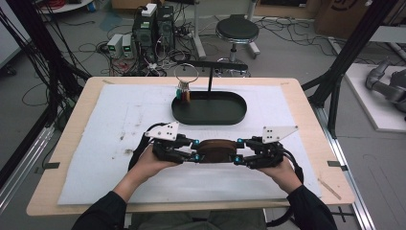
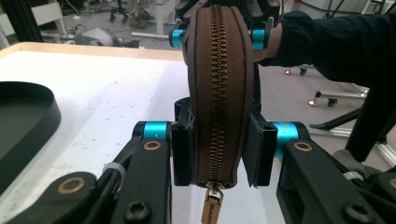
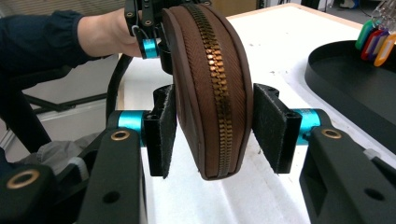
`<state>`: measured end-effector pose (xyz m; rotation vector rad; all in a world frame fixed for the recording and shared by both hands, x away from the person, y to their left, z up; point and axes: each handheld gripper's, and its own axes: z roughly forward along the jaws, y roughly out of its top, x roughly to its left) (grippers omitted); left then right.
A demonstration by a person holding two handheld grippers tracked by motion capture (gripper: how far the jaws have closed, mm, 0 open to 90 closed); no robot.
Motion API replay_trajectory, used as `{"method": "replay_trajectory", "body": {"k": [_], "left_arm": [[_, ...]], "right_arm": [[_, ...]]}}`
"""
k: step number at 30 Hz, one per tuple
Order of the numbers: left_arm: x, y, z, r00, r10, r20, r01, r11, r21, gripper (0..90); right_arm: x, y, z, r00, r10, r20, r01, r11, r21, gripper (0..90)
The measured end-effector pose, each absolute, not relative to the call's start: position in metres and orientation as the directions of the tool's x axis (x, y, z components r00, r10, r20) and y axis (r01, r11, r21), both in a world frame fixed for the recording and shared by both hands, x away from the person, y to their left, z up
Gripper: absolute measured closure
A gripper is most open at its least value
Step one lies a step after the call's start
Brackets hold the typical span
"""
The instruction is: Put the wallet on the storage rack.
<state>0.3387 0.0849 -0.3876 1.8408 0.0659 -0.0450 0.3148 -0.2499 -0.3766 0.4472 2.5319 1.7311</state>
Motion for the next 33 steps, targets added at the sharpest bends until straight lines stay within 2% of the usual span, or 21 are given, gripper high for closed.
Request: {"method": "replay_trajectory", "body": {"k": [8, 10, 12, 14, 17, 26, 33], "left_arm": [[0.338, 0.084, -0.388, 0.997, 0.009, -0.072, 0.071, -0.271, 0.96, 66.9], [0.337, 0.084, -0.387, 0.997, 0.02, -0.075, 0.078, -0.259, 0.963, 64.1], [0.338, 0.085, -0.387, 0.996, 0.035, -0.087, 0.093, -0.244, 0.965, 57.7], [0.338, 0.087, -0.386, 0.993, 0.059, -0.098, 0.109, -0.235, 0.966, 49.5], [0.339, 0.093, -0.384, 0.99, 0.099, -0.097, 0.118, -0.238, 0.964, 41.8], [0.323, 0.125, -0.377, 0.965, 0.262, -0.008, 0.063, -0.205, 0.977, 33.2], [0.311, 0.152, -0.383, 0.924, 0.383, 0.002, 0.078, -0.194, 0.978, 26.7]], "right_arm": [[0.312, -0.247, -0.377, -0.967, 0.233, 0.105, 0.184, 0.351, 0.918, 65.4], [0.312, -0.247, -0.376, -0.969, 0.226, 0.104, 0.18, 0.347, 0.92, 66.8], [0.311, -0.247, -0.376, -0.968, 0.23, 0.097, 0.175, 0.35, 0.92, 67.5], [0.312, -0.246, -0.377, -0.967, 0.238, 0.095, 0.179, 0.36, 0.916, 67.8], [0.312, -0.246, -0.377, -0.964, 0.248, 0.092, 0.179, 0.358, 0.916, 68.0], [0.32, -0.254, -0.374, -0.941, 0.329, 0.083, 0.192, 0.315, 0.929, 68.2], [0.332, -0.254, -0.367, -0.907, 0.415, 0.069, 0.202, 0.284, 0.937, 68.2]]}}
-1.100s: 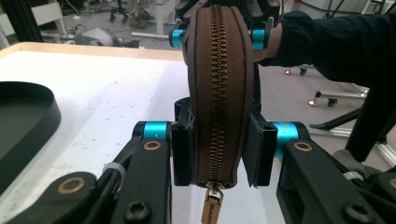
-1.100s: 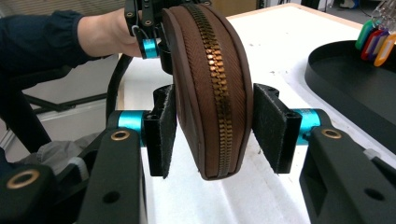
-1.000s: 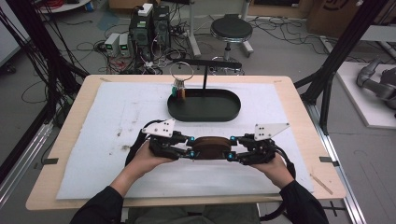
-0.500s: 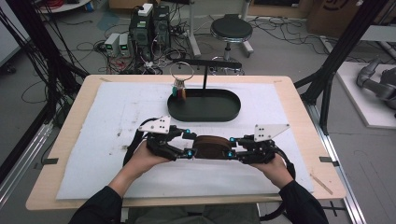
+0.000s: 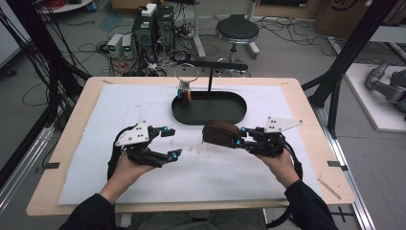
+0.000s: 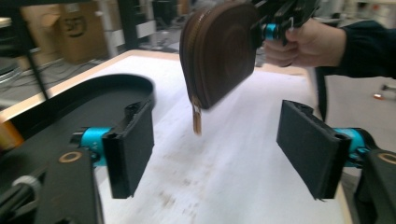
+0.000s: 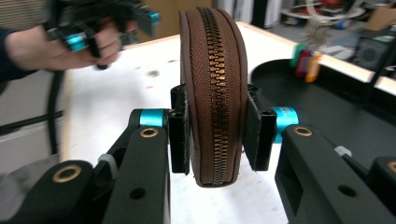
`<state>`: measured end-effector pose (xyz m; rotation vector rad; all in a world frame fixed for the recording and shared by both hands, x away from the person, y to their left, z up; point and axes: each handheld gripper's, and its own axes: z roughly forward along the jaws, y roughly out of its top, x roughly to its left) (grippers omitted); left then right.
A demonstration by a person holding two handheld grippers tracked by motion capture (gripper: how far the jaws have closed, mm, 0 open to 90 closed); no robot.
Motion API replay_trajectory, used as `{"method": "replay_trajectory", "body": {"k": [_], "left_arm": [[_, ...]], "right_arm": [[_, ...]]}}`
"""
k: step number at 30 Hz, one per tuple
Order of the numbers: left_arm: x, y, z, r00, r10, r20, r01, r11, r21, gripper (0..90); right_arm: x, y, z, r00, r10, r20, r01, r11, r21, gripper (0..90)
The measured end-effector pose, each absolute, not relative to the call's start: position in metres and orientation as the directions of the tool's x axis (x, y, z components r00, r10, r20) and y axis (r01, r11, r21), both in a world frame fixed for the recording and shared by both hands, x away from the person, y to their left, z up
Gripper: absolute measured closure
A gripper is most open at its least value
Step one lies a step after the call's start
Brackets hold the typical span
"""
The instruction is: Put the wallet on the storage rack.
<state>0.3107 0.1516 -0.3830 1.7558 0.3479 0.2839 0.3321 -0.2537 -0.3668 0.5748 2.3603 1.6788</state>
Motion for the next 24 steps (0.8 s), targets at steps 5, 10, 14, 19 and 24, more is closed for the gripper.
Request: {"method": "replay_trajectory", "body": {"k": [5, 10, 14, 19, 24], "left_arm": [[0.303, 0.167, -0.391, 0.894, 0.448, 0.007, 0.086, -0.187, 0.979, 26.1], [0.3, 0.177, -0.397, 0.871, 0.492, -0.001, 0.099, -0.174, 0.98, 26.1], [0.299, 0.179, -0.398, 0.863, 0.505, 0.0, 0.099, -0.169, 0.981, 26.1], [0.298, 0.178, -0.399, 0.864, 0.503, 0.002, 0.095, -0.168, 0.981, 26.1], [0.299, 0.176, -0.399, 0.868, 0.496, 0.009, 0.091, -0.177, 0.98, 26.1]], "right_arm": [[0.347, -0.25, -0.363, -0.878, 0.475, 0.063, 0.211, 0.265, 0.941, 68.2], [0.364, -0.243, -0.362, -0.853, 0.52, 0.053, 0.218, 0.263, 0.94, 68.2], [0.378, -0.234, -0.362, -0.839, 0.541, 0.047, 0.227, 0.27, 0.936, 68.2], [0.395, -0.222, -0.362, -0.827, 0.56, 0.044, 0.234, 0.273, 0.933, 68.2], [0.409, -0.209, -0.364, -0.821, 0.569, 0.054, 0.248, 0.269, 0.931, 68.2]]}}
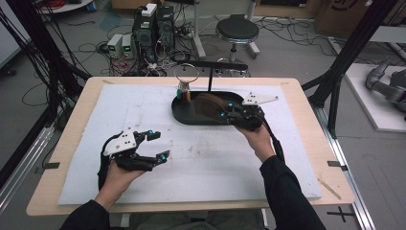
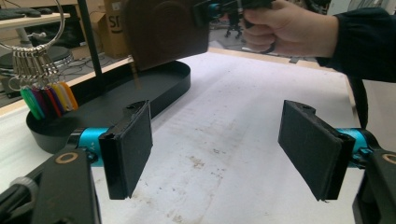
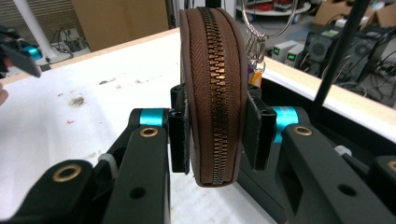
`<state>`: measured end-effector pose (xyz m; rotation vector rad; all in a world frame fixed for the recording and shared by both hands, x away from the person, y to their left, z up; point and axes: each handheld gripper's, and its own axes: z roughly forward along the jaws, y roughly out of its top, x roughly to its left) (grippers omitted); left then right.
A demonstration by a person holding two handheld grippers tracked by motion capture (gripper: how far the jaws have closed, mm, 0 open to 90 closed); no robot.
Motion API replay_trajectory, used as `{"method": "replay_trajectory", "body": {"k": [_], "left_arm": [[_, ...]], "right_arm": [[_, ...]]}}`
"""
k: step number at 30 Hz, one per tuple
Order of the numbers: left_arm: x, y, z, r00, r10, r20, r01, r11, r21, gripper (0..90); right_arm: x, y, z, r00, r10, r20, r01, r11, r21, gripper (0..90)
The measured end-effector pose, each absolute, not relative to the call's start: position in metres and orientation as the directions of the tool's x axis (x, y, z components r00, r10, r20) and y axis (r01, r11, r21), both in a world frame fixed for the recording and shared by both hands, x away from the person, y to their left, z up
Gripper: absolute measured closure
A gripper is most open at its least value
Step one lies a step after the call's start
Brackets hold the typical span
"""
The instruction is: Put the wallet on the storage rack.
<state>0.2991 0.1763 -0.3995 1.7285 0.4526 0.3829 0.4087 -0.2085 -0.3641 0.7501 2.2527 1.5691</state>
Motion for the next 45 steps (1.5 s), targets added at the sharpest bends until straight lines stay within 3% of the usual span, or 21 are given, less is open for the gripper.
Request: {"method": "replay_trajectory", "body": {"k": [23, 45], "left_arm": [[0.299, 0.175, -0.401, 0.873, 0.488, 0.004, 0.09, -0.17, 0.981, 26.1], [0.298, 0.174, -0.404, 0.884, 0.467, -0.002, 0.095, -0.176, 0.98, 26.1]], "right_arm": [[0.455, -0.189, -0.406, -0.743, 0.664, 0.079, 0.329, 0.26, 0.908, 68.2], [0.469, -0.185, -0.434, -0.702, 0.708, 0.084, 0.377, 0.268, 0.887, 67.5]]}}
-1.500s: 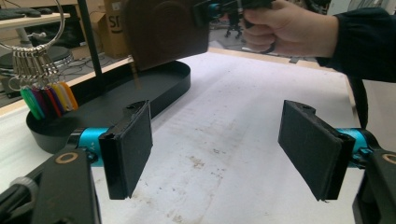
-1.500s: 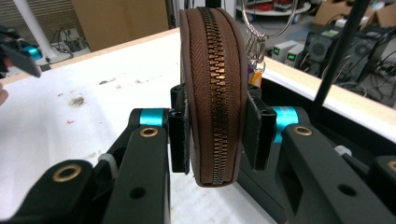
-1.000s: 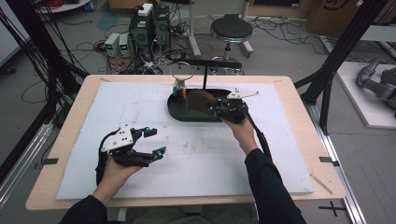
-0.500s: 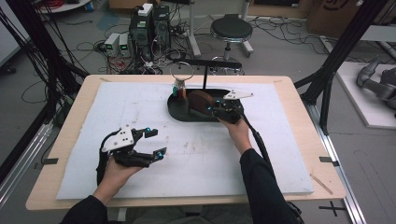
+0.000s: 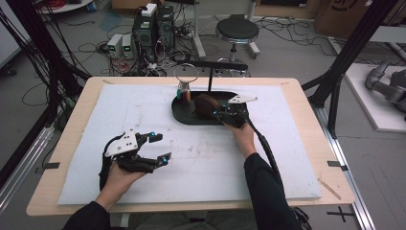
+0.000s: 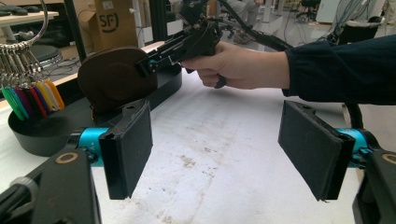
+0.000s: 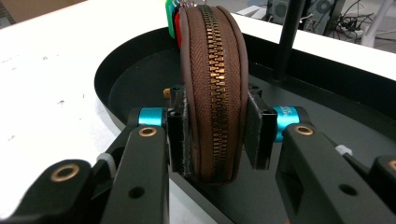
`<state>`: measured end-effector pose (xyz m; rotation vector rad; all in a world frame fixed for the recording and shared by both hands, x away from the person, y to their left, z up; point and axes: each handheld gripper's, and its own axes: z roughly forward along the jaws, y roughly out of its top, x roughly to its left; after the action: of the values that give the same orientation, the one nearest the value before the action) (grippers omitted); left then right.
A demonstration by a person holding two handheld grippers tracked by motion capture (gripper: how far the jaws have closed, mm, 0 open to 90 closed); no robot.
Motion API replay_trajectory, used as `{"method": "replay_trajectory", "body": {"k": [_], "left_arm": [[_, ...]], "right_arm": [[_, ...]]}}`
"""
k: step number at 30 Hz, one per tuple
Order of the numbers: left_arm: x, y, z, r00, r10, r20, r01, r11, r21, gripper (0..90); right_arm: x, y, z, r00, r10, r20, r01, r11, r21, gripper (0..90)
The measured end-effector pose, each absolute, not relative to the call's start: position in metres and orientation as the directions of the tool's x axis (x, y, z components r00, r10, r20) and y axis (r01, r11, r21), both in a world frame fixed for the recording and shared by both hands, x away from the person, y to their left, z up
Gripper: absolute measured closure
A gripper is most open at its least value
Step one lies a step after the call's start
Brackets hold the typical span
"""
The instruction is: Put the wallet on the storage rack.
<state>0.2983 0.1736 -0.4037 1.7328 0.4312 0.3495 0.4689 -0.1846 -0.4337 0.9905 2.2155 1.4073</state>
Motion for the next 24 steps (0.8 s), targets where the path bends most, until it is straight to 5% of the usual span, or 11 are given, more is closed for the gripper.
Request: {"method": "replay_trajectory", "body": {"k": [12, 24], "left_arm": [[0.298, 0.172, -0.405, 0.889, 0.459, -0.004, 0.097, -0.18, 0.979, 26.1], [0.298, 0.174, -0.404, 0.883, 0.47, 0.009, 0.087, -0.182, 0.979, 26.1]], "right_arm": [[0.469, -0.186, -0.434, -0.693, 0.72, 0.047, 0.38, 0.309, 0.872, 62.0], [0.462, -0.195, -0.417, -0.652, 0.758, -0.03, 0.351, 0.337, 0.874, 35.7]]}}
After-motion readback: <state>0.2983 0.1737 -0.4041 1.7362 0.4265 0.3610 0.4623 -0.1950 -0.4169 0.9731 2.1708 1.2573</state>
